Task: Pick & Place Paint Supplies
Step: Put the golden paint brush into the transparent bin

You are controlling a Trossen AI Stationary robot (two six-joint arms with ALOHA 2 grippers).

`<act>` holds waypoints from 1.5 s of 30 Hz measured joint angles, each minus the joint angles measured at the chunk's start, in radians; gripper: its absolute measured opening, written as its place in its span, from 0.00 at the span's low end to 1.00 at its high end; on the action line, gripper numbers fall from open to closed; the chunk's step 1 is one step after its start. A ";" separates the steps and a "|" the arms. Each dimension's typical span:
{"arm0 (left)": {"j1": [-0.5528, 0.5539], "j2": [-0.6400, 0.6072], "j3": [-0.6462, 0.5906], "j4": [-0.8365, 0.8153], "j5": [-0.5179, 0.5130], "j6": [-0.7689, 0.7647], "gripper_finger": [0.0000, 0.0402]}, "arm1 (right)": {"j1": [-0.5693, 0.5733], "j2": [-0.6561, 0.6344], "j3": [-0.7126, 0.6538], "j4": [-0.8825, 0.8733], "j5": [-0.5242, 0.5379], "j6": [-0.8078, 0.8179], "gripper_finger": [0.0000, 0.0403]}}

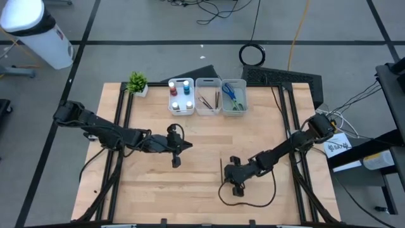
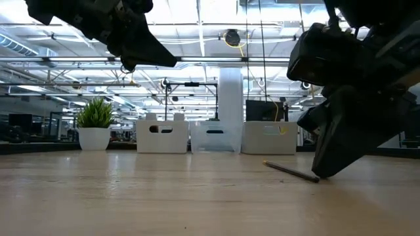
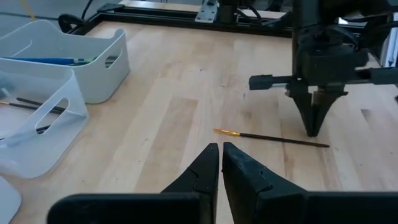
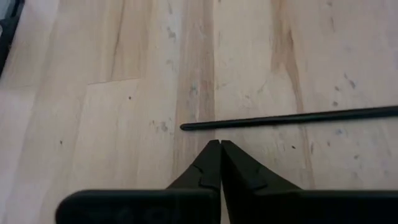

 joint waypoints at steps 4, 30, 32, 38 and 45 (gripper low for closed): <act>0.000 0.000 0.000 0.001 0.001 -0.004 0.08 | -0.054 0.000 -0.001 -0.018 0.055 -0.016 0.00; 0.000 0.000 0.000 0.001 0.001 -0.013 0.08 | -0.322 0.263 0.018 0.576 -0.228 -0.226 0.00; 0.000 0.000 0.000 0.001 0.001 -0.013 0.08 | -0.315 0.271 0.038 0.572 -0.278 -0.251 0.00; 0.000 0.000 0.000 0.001 0.002 -0.011 0.08 | -0.289 0.233 0.060 0.540 -0.408 -0.316 0.00; -0.026 0.106 -0.001 0.074 0.190 -0.029 0.08 | -0.220 0.015 0.062 0.286 -0.275 -0.372 0.00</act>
